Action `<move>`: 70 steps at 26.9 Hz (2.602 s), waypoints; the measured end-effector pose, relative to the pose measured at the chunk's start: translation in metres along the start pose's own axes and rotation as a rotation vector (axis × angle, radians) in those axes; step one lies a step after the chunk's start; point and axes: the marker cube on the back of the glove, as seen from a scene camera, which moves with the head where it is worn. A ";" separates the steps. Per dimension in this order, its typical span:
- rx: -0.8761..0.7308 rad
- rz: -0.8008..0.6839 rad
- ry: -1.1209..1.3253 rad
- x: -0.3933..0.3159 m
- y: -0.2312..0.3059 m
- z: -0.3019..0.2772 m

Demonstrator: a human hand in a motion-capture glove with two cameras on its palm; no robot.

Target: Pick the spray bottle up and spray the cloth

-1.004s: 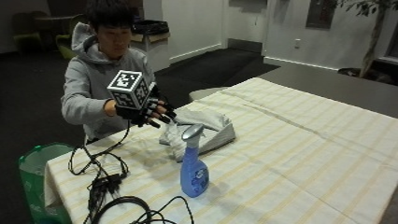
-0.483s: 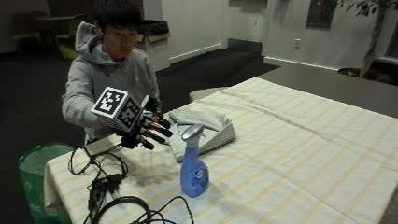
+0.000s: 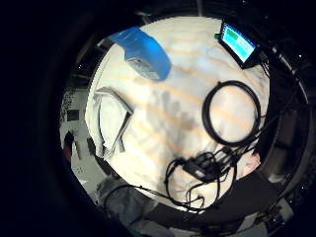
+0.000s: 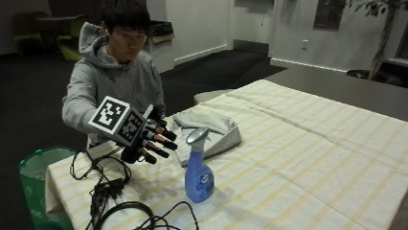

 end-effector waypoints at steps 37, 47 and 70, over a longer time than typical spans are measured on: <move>0.165 0.056 -0.391 0.054 -0.080 0.013; 0.138 0.013 -0.506 0.049 -0.104 0.032; -0.095 -0.077 -0.571 0.038 -0.128 0.051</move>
